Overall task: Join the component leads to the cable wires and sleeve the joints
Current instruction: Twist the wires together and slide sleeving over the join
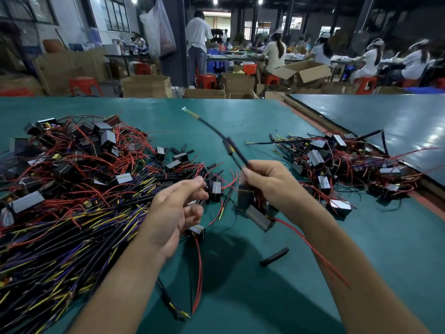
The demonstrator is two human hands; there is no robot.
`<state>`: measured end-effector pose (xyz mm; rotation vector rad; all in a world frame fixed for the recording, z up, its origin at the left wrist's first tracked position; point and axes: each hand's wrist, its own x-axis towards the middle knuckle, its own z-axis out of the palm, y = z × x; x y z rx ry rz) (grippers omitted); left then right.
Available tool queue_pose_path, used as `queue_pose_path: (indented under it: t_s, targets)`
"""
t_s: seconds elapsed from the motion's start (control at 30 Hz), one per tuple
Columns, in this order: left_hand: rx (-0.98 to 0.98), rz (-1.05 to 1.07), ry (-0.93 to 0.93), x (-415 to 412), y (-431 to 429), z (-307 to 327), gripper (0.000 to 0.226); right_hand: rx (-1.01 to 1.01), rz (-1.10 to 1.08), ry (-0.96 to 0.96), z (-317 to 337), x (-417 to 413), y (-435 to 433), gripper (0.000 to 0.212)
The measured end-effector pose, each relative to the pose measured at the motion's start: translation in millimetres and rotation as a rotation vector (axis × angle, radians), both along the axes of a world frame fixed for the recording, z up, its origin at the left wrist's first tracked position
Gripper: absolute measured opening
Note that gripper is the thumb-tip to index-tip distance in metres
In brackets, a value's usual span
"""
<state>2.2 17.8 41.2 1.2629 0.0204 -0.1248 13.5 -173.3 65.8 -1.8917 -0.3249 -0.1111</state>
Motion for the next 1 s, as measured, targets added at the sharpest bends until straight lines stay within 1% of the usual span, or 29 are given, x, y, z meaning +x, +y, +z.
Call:
queue_pose_path:
  t_s: [0.1, 0.13, 0.17, 0.23, 0.27, 0.3, 0.37, 0.47, 0.6, 0.7, 0.77, 0.8, 0.87, 1.0]
  targets:
    - [0.034, -0.052, -0.025, -2.5, 0.9, -1.9, 0.014, 0.003, -0.224, -0.106, 14.4, 1.5, -16.1, 0.03]
    - [0.043, -0.058, -0.033, -2.8, 1.6, -2.5, 0.014, -0.044, -0.302, -0.145, 21.7, 3.2, -26.8, 0.03]
    - [0.051, -0.06, -0.038, -3.1, 2.1, -3.1, 0.014, -0.154, -0.378, -0.186, 30.1, 6.0, -40.5, 0.03]
    - [0.061, -0.063, -0.045, -2.8, 2.2, -4.0, 0.011, -0.52, -0.51, -0.226, 48.4, 13.9, -71.6, 0.027]
    - [0.062, -0.065, -0.043, -2.6, 2.0, -4.5, 0.011, -0.667, -0.556, -0.204, 56.4, 18.3, -86.5, 0.025]
    - [0.063, -0.066, -0.039, -2.4, 1.4, -4.9, 0.011, -0.761, -0.591, -0.159, 61.6, 22.9, -100.2, 0.022]
    - [0.062, -0.067, -0.035, -2.4, 0.4, -5.0, 0.01, -0.887, -0.668, -0.066, 59.3, 32.2, -123.9, 0.016]
    - [0.058, -0.069, -0.041, -2.8, -0.7, -6.1, 0.011, -1.018, -0.748, 0.045, 27.2, 39.4, -147.1, 0.018]
    - [0.081, -0.081, -0.049, -3.2, -0.3, -8.7, 0.012, -1.006, -0.715, 0.195, -17.3, 34.7, -159.8, 0.011]
    - [0.094, -0.056, -0.046, -2.5, 0.4, -10.8, 0.009, -0.98, -0.727, 0.219, -21.7, 32.7, -158.3, 0.015]
    - [0.101, -0.001, -0.06, -1.1, -0.3, -12.0, 0.008, -0.964, -0.755, 0.173, -13.0, 31.7, -146.4, 0.02]
    - [0.113, 0.037, -0.076, 0.0, -0.6, -13.1, 0.009, -0.946, -0.753, 0.132, -6.9, 31.2, -136.0, 0.026]
    - [0.201, 0.137, -0.129, 3.2, -1.5, -16.8, 0.011, -0.879, -0.701, 0.038, 7.5, 29.6, -107.2, 0.035]
    - [0.372, 0.311, -0.21, 9.1, 0.8, -25.9, 0.023, -0.639, -0.591, -0.077, 25.1, 26.2, -34.2, 0.022]
